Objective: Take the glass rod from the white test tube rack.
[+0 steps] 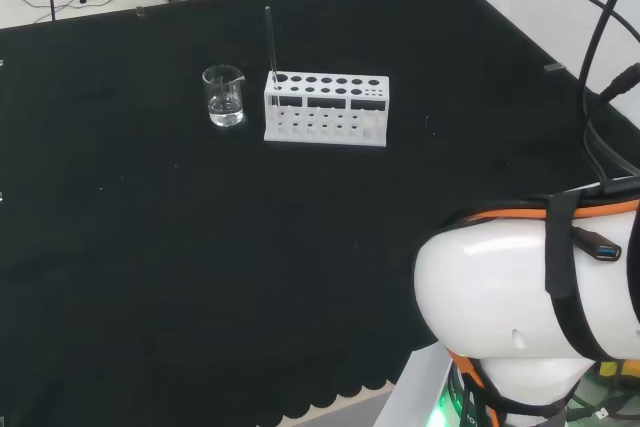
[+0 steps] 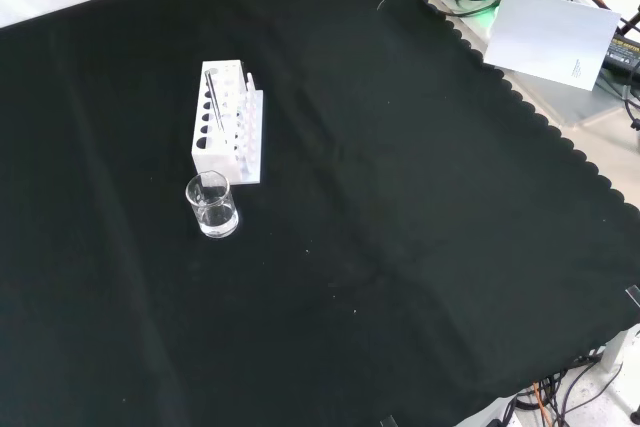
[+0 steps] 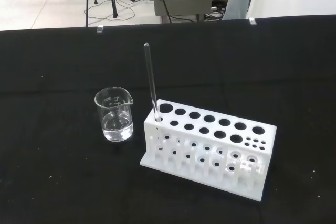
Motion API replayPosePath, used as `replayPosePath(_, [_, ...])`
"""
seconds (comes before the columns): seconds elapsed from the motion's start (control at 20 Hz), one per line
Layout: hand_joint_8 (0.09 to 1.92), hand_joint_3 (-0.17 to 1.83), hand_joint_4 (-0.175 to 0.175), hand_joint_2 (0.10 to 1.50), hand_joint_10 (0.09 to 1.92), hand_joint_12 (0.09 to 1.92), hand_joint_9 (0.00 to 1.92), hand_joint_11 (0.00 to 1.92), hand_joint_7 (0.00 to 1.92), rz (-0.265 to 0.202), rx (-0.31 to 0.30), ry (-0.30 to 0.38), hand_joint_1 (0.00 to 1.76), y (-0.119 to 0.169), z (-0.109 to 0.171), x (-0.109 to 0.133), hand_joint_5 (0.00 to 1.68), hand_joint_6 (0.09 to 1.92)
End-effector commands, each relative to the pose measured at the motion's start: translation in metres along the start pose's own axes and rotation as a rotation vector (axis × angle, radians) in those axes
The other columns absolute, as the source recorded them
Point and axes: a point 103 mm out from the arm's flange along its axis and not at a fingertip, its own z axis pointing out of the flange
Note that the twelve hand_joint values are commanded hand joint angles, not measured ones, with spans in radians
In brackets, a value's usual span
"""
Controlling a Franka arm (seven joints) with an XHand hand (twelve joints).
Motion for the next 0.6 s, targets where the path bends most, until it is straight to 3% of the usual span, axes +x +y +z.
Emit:
replayPosePath(0.05, [0.46, 0.44, -0.129, 0.78, 0.54, 1.22, 0.6, 0.47, 0.44, -0.002, -0.011, -0.004, 0.74, 0.0006, 0.0018, -0.0011, 0.39, 0.09])
replayPosePath(0.1, [0.56, 0.44, -0.124, 0.79, 0.65, 1.33, 0.4, 0.33, 0.24, -0.002, -0.012, -0.002, 0.69, 0.001, 0.0022, -0.0014, 0.27, 0.09])
replayPosePath(0.2, [0.72, 0.45, -0.12, 0.79, 0.8, 1.42, 0.22, 0.21, 0.06, -0.001, -0.012, 0.007, 0.64, 0.0015, 0.0015, -0.0021, 0.19, 0.09])
replayPosePath(0.6, [0.81, 0.47, -0.119, 0.79, 0.87, 1.45, 0.15, 0.14, 0.0, -0.023, -0.025, -0.003, 0.62, 0.0034, -0.0028, 0.0072, 0.16, 0.09])
